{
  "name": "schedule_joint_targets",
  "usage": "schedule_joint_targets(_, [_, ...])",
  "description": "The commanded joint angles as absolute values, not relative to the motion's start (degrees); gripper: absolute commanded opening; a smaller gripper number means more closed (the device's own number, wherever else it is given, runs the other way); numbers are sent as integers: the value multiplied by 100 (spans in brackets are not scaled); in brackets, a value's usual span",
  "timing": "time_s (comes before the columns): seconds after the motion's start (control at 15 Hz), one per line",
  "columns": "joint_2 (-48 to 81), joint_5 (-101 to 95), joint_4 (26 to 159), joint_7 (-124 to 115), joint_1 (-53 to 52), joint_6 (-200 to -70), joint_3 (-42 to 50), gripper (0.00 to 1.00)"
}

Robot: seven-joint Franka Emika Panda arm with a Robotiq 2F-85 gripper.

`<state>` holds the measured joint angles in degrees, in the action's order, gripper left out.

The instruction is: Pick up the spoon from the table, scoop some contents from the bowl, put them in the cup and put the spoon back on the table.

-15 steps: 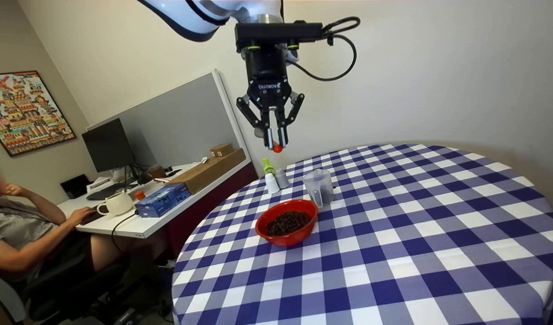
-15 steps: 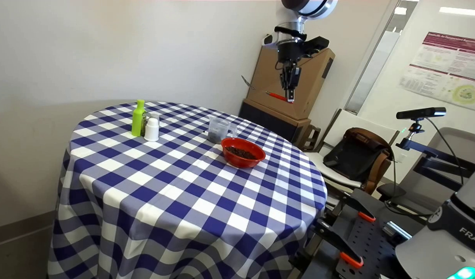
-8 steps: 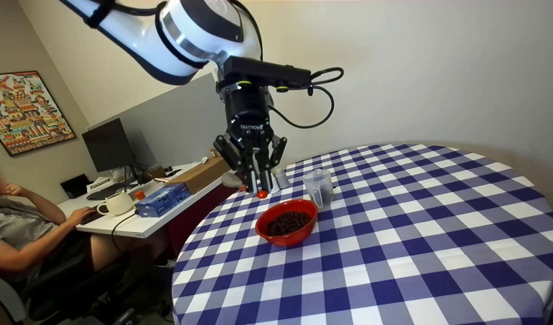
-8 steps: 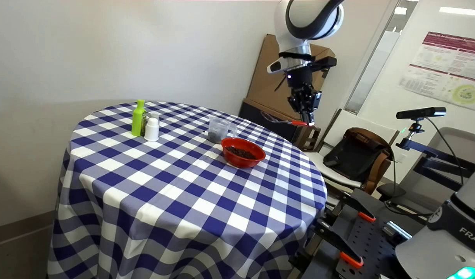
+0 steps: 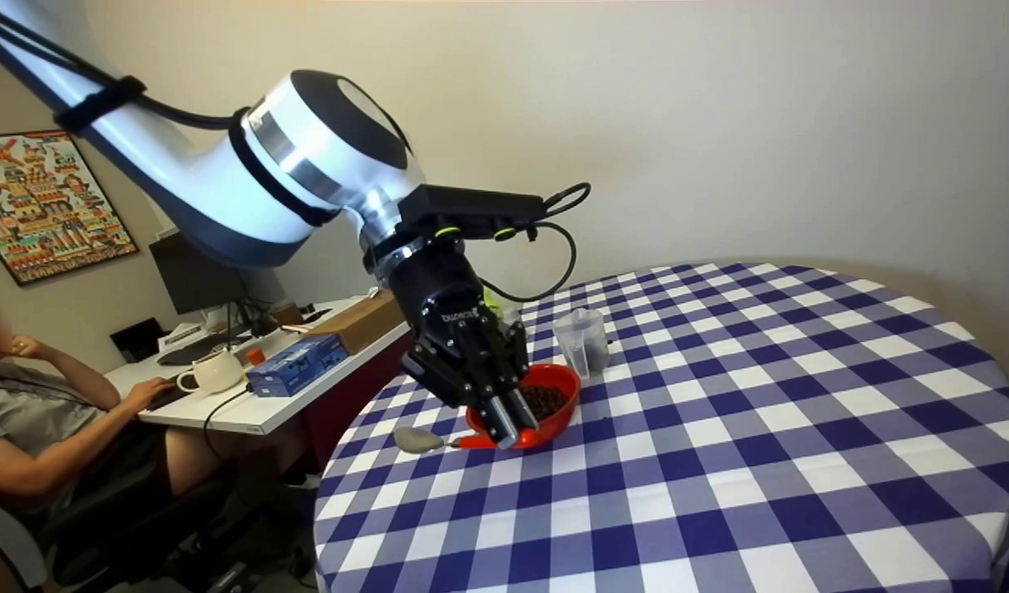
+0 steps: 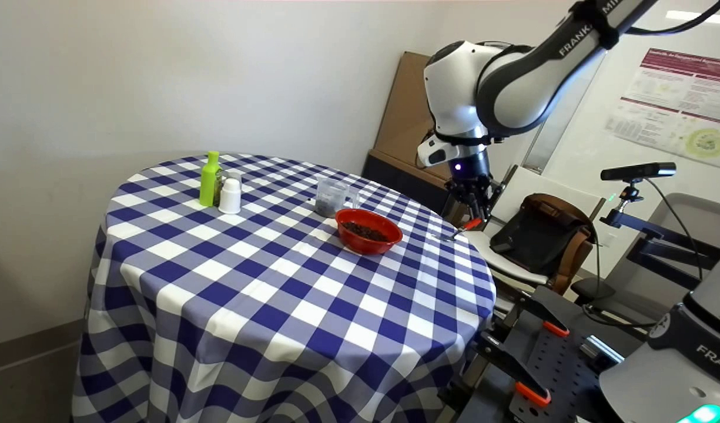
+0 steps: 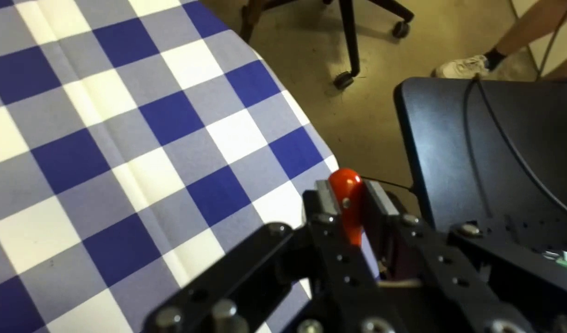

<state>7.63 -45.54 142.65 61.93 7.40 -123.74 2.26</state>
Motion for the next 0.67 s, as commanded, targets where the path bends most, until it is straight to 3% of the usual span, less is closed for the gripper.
schedule_joint_targets(0.0, [647,-5861,14820,5264,631,-13408,342,5])
schedule_joint_targets(0.27, [926,-7078,14906,3515,649,-14259,375,5])
schedule_joint_targets(0.6, [1404,-7412,14655,2185,619,-14148,323,5])
